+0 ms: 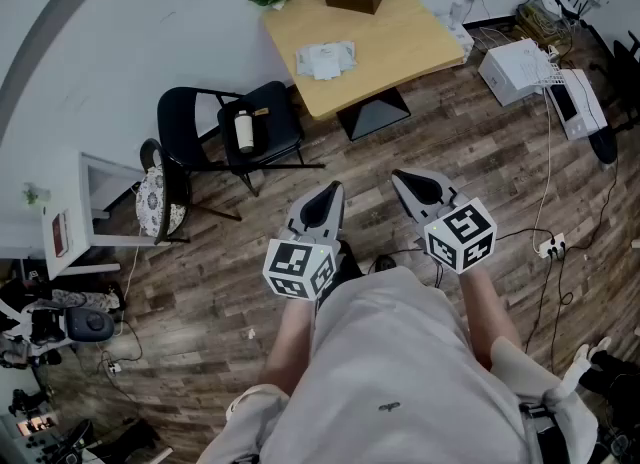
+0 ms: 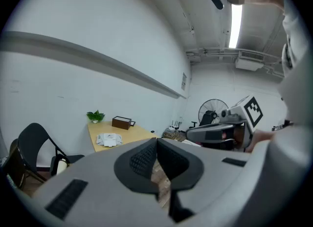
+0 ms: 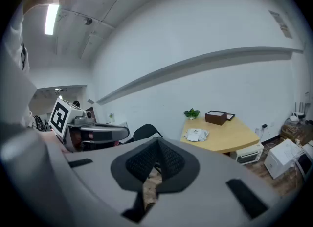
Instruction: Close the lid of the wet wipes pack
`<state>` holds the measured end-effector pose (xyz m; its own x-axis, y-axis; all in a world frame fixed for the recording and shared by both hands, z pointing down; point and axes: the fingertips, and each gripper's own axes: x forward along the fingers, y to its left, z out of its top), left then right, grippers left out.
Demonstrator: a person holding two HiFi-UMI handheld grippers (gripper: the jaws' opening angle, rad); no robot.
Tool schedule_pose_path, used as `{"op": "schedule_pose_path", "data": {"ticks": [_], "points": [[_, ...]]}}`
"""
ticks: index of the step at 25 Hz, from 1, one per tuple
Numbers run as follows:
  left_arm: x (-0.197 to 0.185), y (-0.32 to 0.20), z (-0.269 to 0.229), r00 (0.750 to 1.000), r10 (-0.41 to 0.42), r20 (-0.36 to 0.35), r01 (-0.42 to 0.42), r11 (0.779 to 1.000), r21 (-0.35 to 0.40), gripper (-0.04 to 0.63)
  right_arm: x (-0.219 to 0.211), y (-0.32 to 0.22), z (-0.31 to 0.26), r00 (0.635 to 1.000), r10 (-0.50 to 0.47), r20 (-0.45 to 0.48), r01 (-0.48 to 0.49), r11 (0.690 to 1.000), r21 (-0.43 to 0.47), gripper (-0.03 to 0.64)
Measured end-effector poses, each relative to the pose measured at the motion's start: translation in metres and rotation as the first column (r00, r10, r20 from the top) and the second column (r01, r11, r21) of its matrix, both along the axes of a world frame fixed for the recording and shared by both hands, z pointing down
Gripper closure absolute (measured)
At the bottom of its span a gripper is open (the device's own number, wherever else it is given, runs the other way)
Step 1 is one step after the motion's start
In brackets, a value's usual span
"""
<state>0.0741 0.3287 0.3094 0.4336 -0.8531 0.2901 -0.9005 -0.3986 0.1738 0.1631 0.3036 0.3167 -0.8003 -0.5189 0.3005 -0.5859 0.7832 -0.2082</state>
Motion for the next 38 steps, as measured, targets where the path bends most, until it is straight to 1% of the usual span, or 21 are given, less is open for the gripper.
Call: {"op": "schedule_pose_path", "data": {"ticks": [8, 14, 19, 26, 35, 36, 38], "points": [[0.005, 0.008, -0.003, 1.000, -0.011, 0.013, 0.011, 1.000, -0.007, 0.588, 0.002, 0.011, -0.010, 1.000, -0.023, 0.011, 0.023, 1.000, 0.016, 0.620], [0.004, 0.013, 0.000, 1.000, -0.011, 0.015, 0.012, 1.000, -0.020, 0.588, 0.006, 0.005, -0.008, 0.999, 0.046, 0.021, -0.046, 0.999, -0.004, 0.620], [0.004, 0.007, 0.003, 1.000, -0.012, 0.011, 0.012, 1.000, -0.024, 0.588, 0.003, 0.003, -0.006, 0.999, 0.032, 0.021, -0.032, 0.999, -0.007, 0.620], [-0.006, -0.014, 0.003, 1.000, 0.005, 0.001, -0.005, 1.000, -0.012, 0.588, -0.011, -0.016, 0.002, 0.999, 0.035, 0.013, -0.035, 0.999, -0.025, 0.619], [-0.028, -0.065, 0.001, 1.000, 0.029, 0.005, -0.029, 1.000, -0.001, 0.586, -0.035, -0.069, 0.000, 0.999, 0.046, -0.014, -0.047, 0.999, -0.027, 0.617], [-0.031, -0.071, 0.002, 1.000, 0.030, 0.004, -0.030, 1.000, -0.004, 0.586, -0.039, -0.074, 0.001, 0.999, 0.044, -0.017, -0.044, 0.999, -0.031, 0.595], [-0.037, -0.082, 0.004, 0.999, 0.032, 0.001, -0.032, 0.999, -0.011, 0.584, -0.046, -0.085, 0.001, 0.999, 0.041, -0.022, -0.042, 0.998, -0.037, 0.584]]}}
